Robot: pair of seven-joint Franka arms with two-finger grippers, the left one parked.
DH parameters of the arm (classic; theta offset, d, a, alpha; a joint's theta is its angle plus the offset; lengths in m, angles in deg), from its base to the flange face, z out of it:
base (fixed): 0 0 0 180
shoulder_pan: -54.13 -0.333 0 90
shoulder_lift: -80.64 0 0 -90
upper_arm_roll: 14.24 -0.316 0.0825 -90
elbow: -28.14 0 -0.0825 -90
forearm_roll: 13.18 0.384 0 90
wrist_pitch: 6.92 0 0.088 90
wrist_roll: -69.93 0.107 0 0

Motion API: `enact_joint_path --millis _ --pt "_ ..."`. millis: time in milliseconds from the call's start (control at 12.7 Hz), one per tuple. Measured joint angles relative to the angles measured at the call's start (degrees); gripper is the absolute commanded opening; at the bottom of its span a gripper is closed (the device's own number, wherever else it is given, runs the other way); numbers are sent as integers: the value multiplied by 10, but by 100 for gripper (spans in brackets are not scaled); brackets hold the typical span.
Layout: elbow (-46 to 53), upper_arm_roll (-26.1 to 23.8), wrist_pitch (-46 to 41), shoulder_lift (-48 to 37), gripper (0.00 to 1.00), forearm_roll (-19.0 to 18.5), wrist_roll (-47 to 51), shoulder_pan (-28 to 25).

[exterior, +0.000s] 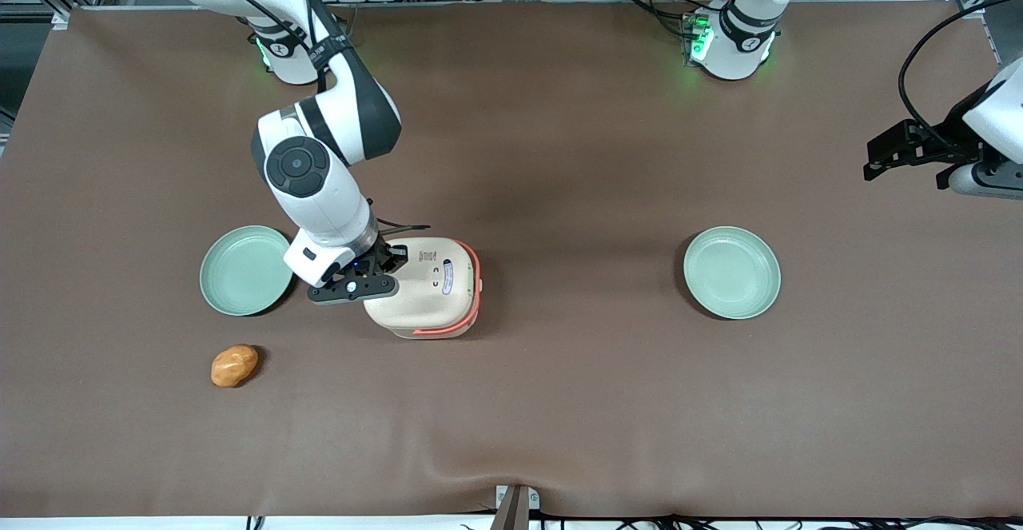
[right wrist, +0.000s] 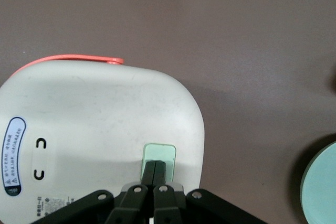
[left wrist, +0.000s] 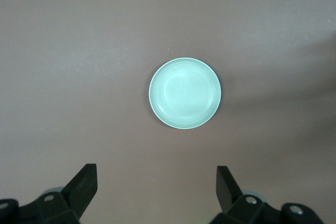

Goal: Press rice cooker button with right arm
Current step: 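Lower the closed right gripper and press the green button down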

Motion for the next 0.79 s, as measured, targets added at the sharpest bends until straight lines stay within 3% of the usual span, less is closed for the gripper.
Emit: enact_joint_path --millis 787 --pt "-19 0 31 -2 0 1 4 -1"
